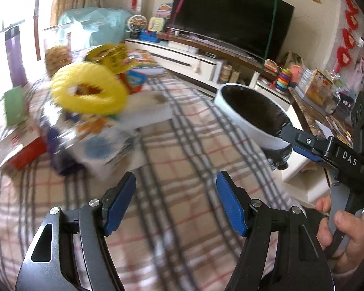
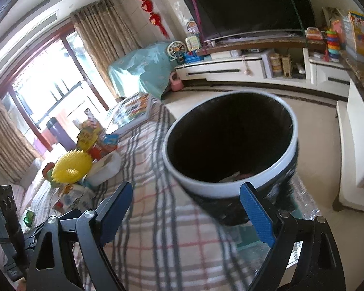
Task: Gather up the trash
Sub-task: 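Move both tools back to the bed toward the milk carton and wrapper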
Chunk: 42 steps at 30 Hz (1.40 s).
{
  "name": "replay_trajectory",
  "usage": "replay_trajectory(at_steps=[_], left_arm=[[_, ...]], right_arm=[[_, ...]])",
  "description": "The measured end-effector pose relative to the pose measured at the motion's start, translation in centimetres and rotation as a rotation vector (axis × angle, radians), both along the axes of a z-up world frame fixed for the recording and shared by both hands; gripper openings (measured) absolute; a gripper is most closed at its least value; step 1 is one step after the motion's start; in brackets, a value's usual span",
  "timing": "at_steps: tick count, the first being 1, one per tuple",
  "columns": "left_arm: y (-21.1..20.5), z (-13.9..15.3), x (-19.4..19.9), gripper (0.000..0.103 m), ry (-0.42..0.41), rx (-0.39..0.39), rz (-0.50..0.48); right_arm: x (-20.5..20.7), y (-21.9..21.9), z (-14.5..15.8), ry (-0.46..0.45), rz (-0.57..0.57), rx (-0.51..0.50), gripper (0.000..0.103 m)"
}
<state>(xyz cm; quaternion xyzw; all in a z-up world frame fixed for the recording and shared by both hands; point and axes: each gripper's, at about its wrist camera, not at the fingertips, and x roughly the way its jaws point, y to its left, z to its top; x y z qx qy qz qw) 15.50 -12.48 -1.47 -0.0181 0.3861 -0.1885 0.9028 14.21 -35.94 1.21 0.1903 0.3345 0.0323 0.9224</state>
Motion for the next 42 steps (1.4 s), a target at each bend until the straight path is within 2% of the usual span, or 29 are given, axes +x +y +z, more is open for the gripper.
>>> replay_trajectory(at_steps=[10, 23, 35, 42], left_arm=[[6.0, -1.0, -1.5, 0.071, 0.013, -0.004, 0.117], [13.0, -2.0, -1.9, 0.073, 0.033, 0.007, 0.24], [16.7, -2.0, 0.4, 0.081, 0.052, 0.041, 0.259], [18.6, -1.4, 4.1, 0.088, 0.031, 0.122, 0.229]], right_arm=[[-0.3, 5.3, -1.4, 0.024, 0.104, 0.028, 0.091], [0.3, 11.3, -1.2, 0.017, 0.226, 0.001, 0.091], [2.4, 15.7, -2.6, 0.042, 0.317, 0.039, 0.091], [4.2, 17.1, -2.9, 0.047, 0.349, 0.057, 0.091]])
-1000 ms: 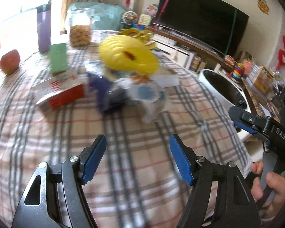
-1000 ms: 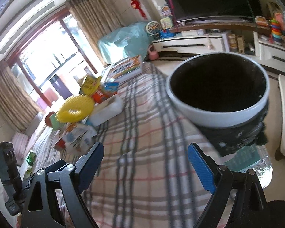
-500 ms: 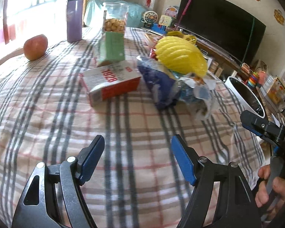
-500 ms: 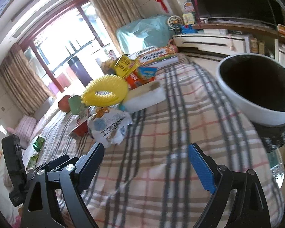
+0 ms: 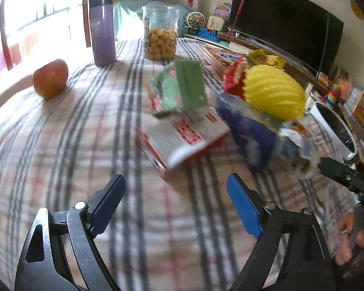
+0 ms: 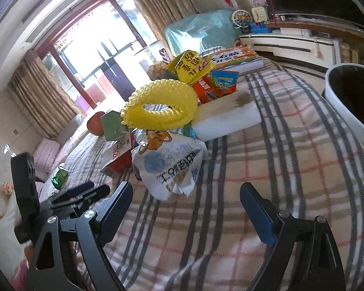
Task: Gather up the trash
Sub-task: 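Move both tools back to the bed toward the milk carton and wrapper, then grasp the white-and-red milk carton with the left tool while the right tool grasps the snack wrapper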
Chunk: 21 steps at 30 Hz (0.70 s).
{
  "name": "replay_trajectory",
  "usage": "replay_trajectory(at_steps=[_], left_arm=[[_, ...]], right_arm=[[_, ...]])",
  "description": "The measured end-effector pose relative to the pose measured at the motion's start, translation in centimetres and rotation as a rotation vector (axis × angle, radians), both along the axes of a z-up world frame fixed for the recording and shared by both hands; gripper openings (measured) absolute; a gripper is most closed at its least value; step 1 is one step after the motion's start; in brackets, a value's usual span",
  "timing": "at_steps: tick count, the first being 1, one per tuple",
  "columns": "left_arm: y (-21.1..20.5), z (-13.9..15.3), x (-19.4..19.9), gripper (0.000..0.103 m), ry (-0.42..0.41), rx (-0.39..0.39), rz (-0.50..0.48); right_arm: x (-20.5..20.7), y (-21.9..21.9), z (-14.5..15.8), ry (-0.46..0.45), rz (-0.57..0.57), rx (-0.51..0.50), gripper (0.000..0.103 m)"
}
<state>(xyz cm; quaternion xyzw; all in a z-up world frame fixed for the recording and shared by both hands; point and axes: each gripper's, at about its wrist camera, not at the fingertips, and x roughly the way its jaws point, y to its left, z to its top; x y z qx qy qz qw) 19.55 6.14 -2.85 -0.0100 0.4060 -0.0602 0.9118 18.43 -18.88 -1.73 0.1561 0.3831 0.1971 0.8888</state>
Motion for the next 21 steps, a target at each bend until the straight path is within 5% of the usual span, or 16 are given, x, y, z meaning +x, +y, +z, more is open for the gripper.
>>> replay_trajectory(at_steps=[8, 11, 12, 13, 14, 21], left_arm=[[-0.3, -1.2, 3.3, 0.089, 0.016, 0.095, -0.075], [-1.1, -1.2, 3.2, 0.084, -0.002, 0.12, -0.093], [-1.3, -1.2, 3.0, 0.077, -0.012, 0.122, -0.104], [-1.5, -1.1, 3.1, 0.059, -0.012, 0.12, -0.113], [-1.5, -1.2, 3.0, 0.052, -0.003, 0.109, -0.12], [-2.6, -0.8, -0.1, 0.05, -0.006, 0.035, -0.106]], right_arm=[[1.3, 0.8, 0.0, 0.002, 0.01, -0.023, 0.088], [1.6, 1.3, -0.3, 0.017, 0.03, -0.032, 0.066], [1.7, 1.4, -0.3, 0.019, 0.039, -0.032, 0.053], [1.6, 1.5, -0.4, 0.019, 0.046, -0.036, 0.041], [1.5, 1.5, -0.4, 0.016, 0.046, -0.042, 0.038], [-0.5, -0.4, -0.1, -0.004, 0.021, -0.04, 0.024]])
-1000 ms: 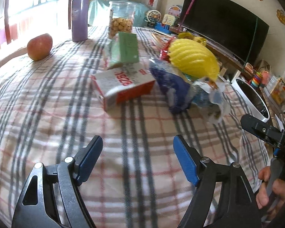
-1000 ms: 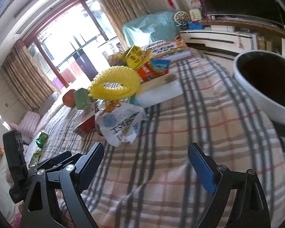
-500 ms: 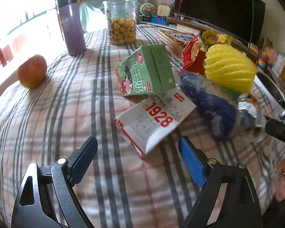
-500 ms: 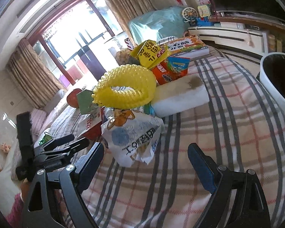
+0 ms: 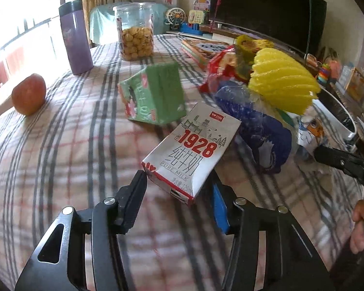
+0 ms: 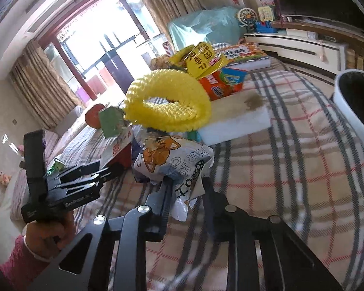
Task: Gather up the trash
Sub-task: 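Grasp the white-and-red milk carton with the left tool while the right tool grasps the snack wrapper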
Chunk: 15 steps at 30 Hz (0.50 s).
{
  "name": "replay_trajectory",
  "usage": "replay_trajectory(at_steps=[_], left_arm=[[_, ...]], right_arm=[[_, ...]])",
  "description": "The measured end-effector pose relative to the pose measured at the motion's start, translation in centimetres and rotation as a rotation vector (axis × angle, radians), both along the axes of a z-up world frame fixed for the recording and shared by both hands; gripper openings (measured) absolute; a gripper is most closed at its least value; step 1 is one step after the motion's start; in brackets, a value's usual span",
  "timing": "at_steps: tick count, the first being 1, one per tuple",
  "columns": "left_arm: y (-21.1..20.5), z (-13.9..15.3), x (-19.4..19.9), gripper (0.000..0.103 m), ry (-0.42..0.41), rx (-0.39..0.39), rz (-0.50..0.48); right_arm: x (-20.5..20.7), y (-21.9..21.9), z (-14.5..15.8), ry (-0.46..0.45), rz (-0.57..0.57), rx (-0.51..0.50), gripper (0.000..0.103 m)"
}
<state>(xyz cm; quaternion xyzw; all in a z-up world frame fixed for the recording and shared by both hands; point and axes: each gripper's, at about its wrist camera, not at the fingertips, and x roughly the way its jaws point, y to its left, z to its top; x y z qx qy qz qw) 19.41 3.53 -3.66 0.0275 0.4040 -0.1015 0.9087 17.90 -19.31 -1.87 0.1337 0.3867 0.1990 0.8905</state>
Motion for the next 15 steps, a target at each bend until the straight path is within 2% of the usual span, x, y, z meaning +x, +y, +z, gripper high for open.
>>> replay_trajectory(at_steps=[8, 15], left_arm=[[-2.1, 1.3, -3.7, 0.05, -0.026, -0.092, 0.02], [-4.7, 2.6, -5.4, 0.05, -0.04, -0.132, -0.031]], right_arm=[[-2.7, -3.7, 0.8, -0.024, -0.062, 0.003, 0.021], [-4.1, -7.2, 1.4, -0.044, -0.144, 0.003, 0.021]])
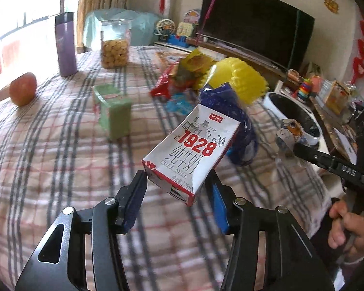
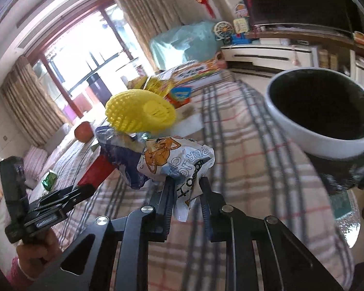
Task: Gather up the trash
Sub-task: 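Grasp the white-and-red milk carton with the left tool while the right tool grasps the snack wrapper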
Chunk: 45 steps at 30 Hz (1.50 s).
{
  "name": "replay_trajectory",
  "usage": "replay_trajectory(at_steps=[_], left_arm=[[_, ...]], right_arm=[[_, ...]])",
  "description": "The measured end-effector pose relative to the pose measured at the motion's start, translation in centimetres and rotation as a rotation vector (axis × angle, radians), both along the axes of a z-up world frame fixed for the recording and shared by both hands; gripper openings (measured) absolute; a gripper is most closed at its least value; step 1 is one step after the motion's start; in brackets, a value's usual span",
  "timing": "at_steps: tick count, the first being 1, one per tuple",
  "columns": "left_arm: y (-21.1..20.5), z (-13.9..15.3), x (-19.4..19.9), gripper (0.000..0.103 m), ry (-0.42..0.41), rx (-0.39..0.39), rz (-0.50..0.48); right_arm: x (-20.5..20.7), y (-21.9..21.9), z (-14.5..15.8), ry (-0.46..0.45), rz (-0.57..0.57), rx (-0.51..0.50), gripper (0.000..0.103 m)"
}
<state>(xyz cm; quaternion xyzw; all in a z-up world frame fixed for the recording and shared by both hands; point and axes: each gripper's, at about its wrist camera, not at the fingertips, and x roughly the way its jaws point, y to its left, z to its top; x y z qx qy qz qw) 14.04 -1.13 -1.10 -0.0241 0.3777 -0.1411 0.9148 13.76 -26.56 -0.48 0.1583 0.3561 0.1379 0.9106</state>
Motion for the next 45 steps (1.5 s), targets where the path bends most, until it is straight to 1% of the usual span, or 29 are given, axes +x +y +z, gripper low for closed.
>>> replay_trajectory(at_steps=[3, 10, 13, 17, 22, 30, 36, 42, 43, 44, 45], left_arm=[[-0.7, 0.6, -0.5, 0.05, -0.019, 0.001, 0.0], [0.1, 2.0, -1.1, 0.05, -0.05, -0.006, 0.027], [0.0, 2.7, -1.5, 0.05, -0.067, -0.007, 0.019], [-1.4, 3.8, -2.1, 0.05, -0.09, -0.005, -0.017], [-4.4, 4.4, -2.3, 0.05, -0.099, -0.018, -0.092], [-11.0, 3.1, -0.9, 0.049, -0.069, -0.008, -0.216], [-14.7, 2.7, 0.3, 0.049, -0.063, 0.005, -0.265], [-16.6, 2.6, 1.2, 0.049, -0.062, 0.008, -0.288], [-16.9, 2.6, 1.3, 0.032, -0.063, 0.008, -0.292], [-17.3, 2.4, 1.7, 0.012, -0.046, 0.016, -0.299], [-17.7, 2.1, 2.2, 0.011, -0.024, 0.017, -0.3]], right_arm=[[-0.5, -1.2, 0.2, -0.006, -0.025, 0.002, 0.021], [-1.1, -2.4, 0.4, -0.022, -0.05, 0.007, 0.021], [-1.3, -2.7, 0.5, -0.025, -0.056, 0.014, 0.021], [-1.6, -3.2, 0.6, -0.034, -0.066, 0.018, 0.021], [-2.2, -4.5, 0.9, -0.048, -0.094, 0.016, 0.021], [-3.2, -7.4, 1.0, -0.05, -0.156, 0.013, 0.021], [-3.5, -9.3, 1.2, -0.051, -0.195, 0.009, 0.021], [-3.4, -10.9, 1.4, -0.048, -0.224, 0.002, 0.021], [-3.3, -11.0, 1.4, -0.047, -0.227, 0.0, 0.021], [-3.1, -11.3, 1.5, -0.046, -0.232, -0.003, 0.021], [-2.9, -11.6, 1.5, -0.046, -0.235, -0.005, 0.021]])
